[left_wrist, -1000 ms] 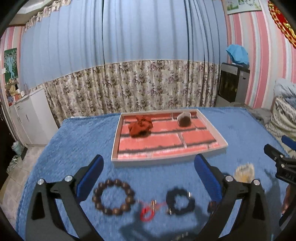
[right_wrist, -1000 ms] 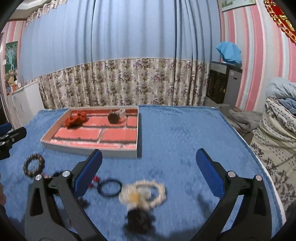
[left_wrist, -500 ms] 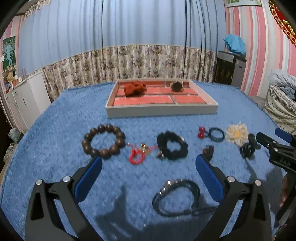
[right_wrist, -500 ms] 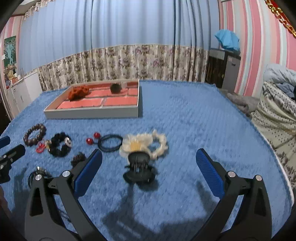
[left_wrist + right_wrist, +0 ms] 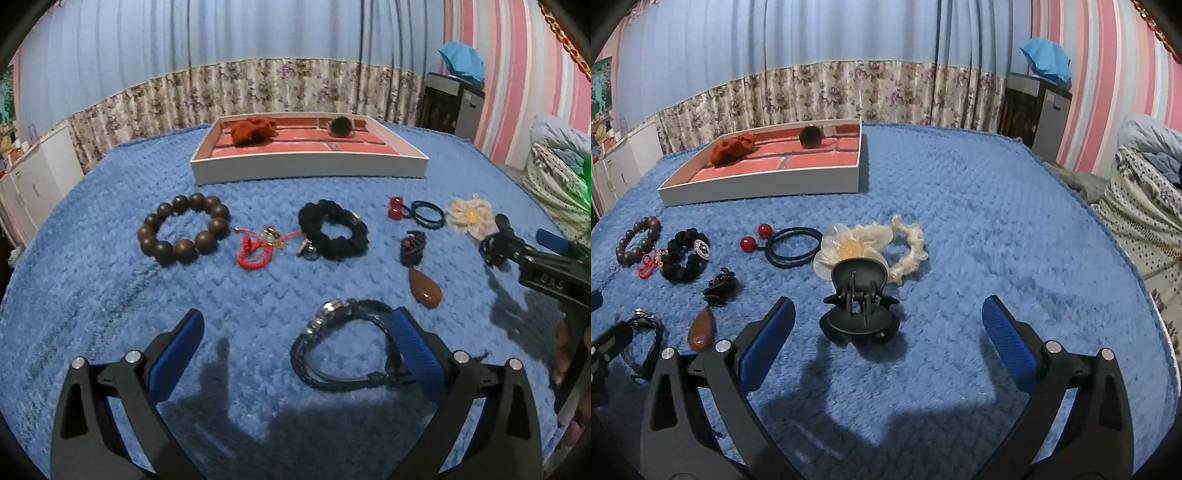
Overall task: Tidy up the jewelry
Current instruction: 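Grasp the black leather wrap bracelet with the left tool while the right tool grasps the black claw clip, then carry bracelet and claw clip into the tray and open both tools, then move both tools back to the beaded bracelet and brown pendant, then grasp the wooden bead bracelet with the left tool while the right tool grasps the brown pendant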
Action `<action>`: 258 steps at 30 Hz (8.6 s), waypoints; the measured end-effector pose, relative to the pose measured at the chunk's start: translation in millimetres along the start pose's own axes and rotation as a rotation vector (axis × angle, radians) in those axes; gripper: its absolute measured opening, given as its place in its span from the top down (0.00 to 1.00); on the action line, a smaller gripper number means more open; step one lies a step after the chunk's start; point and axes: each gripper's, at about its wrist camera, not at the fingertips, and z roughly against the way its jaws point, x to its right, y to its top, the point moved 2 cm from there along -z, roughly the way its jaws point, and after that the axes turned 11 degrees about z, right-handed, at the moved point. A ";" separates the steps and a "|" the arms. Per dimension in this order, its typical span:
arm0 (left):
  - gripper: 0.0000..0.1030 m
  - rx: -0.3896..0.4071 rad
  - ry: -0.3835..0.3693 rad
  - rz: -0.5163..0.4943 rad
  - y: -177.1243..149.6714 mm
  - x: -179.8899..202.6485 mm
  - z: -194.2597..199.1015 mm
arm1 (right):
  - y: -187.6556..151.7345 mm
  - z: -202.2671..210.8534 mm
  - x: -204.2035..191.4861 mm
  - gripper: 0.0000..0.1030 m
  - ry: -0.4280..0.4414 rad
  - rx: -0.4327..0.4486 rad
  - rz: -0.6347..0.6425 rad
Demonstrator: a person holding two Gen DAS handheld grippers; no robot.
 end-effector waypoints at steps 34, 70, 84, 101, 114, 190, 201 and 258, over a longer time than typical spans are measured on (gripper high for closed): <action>0.66 -0.095 -0.023 -0.001 -2.8 0.1 -22.2 | 2.6 -22.1 -10.8 0.52 0.058 -0.079 0.045; 0.88 0.083 0.026 -0.017 80.7 -5.9 27.7 | 56.3 6.2 11.7 0.52 0.073 0.036 0.007; 0.88 0.114 0.027 0.046 178.6 -25.3 -8.2 | 138.5 -31.9 4.8 0.52 0.070 0.066 0.029; 0.88 -0.021 0.088 0.088 236.1 -52.0 -157.9 | 214.2 -179.5 -31.4 0.52 0.088 -0.049 0.040; 0.88 -0.098 0.158 0.047 239.9 -56.6 -217.8 | 213.4 -229.2 -50.6 0.52 0.071 -0.154 0.084; 0.13 0.099 0.181 0.123 96.6 -117.1 -20.7 | 48.1 -19.0 -81.8 0.04 0.094 0.031 0.108; 0.13 0.048 0.183 0.143 90.5 -127.9 -38.4 | 31.8 -33.3 -97.6 0.11 0.133 -0.045 0.106; 0.59 -0.057 0.114 0.220 93.4 -139.0 -63.8 | 24.1 -46.7 -107.1 0.61 0.241 -0.096 0.100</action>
